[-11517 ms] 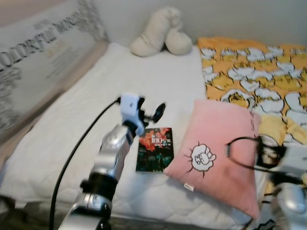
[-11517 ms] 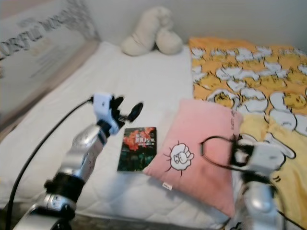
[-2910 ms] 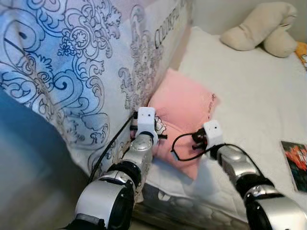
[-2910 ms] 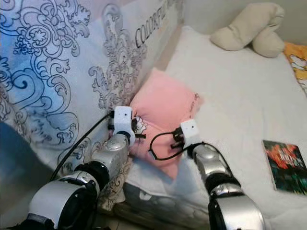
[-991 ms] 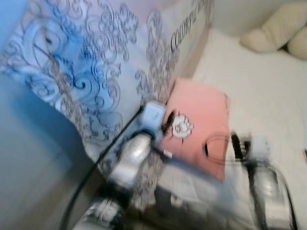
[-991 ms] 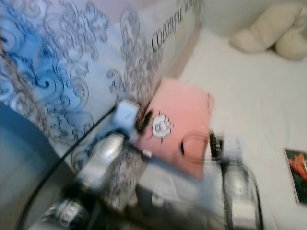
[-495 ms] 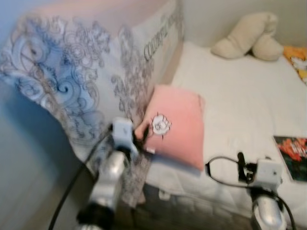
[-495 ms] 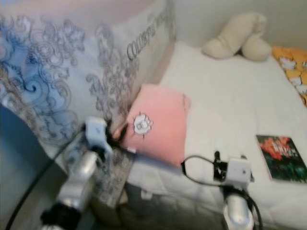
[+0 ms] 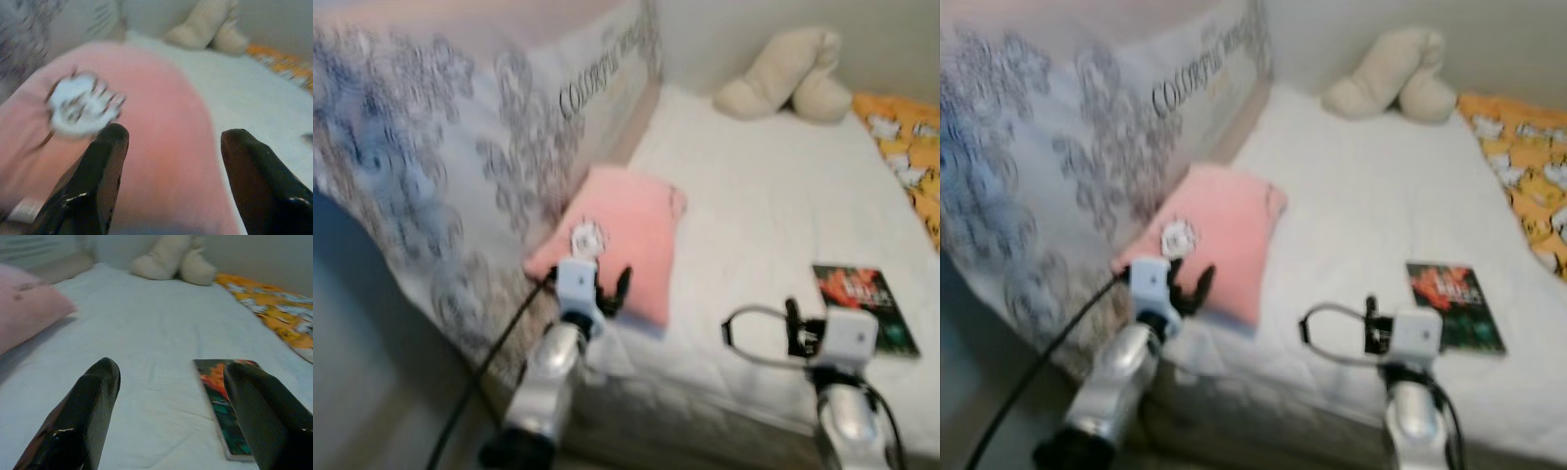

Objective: Clean up the room

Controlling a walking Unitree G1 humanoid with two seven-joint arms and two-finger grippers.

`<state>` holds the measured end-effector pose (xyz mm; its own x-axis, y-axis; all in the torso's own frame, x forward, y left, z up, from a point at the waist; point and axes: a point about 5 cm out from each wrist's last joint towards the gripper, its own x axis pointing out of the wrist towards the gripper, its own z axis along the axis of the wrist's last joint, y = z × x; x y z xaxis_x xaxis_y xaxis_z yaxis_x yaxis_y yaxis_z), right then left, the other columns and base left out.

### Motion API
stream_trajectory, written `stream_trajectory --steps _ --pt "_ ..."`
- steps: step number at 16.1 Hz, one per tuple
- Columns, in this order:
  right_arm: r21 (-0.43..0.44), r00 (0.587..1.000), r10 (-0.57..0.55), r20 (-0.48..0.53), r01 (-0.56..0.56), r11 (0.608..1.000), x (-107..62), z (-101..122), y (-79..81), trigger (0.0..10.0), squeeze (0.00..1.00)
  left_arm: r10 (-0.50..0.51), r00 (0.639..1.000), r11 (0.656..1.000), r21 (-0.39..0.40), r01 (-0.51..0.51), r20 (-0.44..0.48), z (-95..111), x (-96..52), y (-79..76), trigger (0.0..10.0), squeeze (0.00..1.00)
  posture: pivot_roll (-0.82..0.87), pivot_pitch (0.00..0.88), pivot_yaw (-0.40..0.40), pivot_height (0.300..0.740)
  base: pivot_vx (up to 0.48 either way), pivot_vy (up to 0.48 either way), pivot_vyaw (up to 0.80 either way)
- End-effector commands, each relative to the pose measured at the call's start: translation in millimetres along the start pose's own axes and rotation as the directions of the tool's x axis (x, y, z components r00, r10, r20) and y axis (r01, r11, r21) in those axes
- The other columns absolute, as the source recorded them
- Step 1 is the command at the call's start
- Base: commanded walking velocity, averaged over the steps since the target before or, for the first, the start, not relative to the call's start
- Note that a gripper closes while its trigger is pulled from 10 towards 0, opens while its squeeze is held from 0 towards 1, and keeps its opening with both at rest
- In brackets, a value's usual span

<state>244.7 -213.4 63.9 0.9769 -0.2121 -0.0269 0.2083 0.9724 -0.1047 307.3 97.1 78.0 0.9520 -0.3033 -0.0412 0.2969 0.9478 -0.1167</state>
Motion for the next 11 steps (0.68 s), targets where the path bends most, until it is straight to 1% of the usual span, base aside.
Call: stream_trajectory --steps 1,2,4,6,7,8,10,11 --pt "-0.019 1.0 0.027 -0.003 -0.027 0.999 -1.1 0 0.8 10.0 0.0 -0.005 1.0 1.0 0.012 0.005 0.006 2 2.6 0.5 10.0 0.0 0.06 0.0 -0.006 0.74 0.0 -0.458 0.0" --pt "-0.022 0.999 0.034 -0.008 -0.035 0.999 -1.5 -2 1.4 10.0 0.0 -0.003 1.0 1.0 0.013 0.003 0.004 2 3.1 1.0 10.0 0.0 0.06 0.0 -0.006 0.74 0.0 -0.458 0.0" --pt "-0.026 0.999 0.044 -0.021 -0.044 0.999 -1.6 -3 1.9 10.0 0.0 0.008 1.0 1.0 0.007 -0.008 0.0 3 6.0 0.9 10.0 0.0 0.05 0.0 -0.007 0.74 0.0 -0.458 -0.74" --pt "-0.039 0.999 0.033 -0.024 -0.034 0.999 -1.6 -5 -0.7 10.0 0.0 0.027 1.0 0.999 -0.025 -0.028 -0.012 2 7.8 0.1 10.0 0.0 0.05 0.0 -0.007 0.74 0.0 -0.452 -0.65" --pt "-0.038 1.0 0.019 -0.021 -0.02 0.999 -0.7 -4 -2.3 10.0 0.0 0.047 0.999 0.999 -0.007 -0.048 -0.021 1 8.6 1.5 10.0 0.0 0.05 0.0 -0.006 0.74 0.0 -0.45 0.0" --pt "-0.007 0.999 0.032 -0.017 -0.032 0.999 2.1 -2 -2.6 10.0 1.0 0.077 0.997 0.997 -0.003 -0.077 -0.028 1 9.2 4.4 10.0 1.0 0.05 0.0 -0.008 0.74 0.0 -0.416 0.0" --pt "-0.027 0.998 0.065 0.005 -0.065 0.998 6.0 2 -1.8 10.0 1.0 0.151 0.988 0.988 0.038 -0.151 0.014 6 8.0 15.1 10.0 1.0 0.04 0.0 -0.006 0.74 0.309 -0.364 0.0" --pt "-0.017 0.998 0.061 0.001 -0.061 0.998 8.4 1 -3.0 10.0 1.0 0.195 0.981 0.978 0.073 -0.195 0.017 8 8.0 20.5 10.0 1.0 0.05 0.0 -0.007 0.74 0.0 0.0 0.0"
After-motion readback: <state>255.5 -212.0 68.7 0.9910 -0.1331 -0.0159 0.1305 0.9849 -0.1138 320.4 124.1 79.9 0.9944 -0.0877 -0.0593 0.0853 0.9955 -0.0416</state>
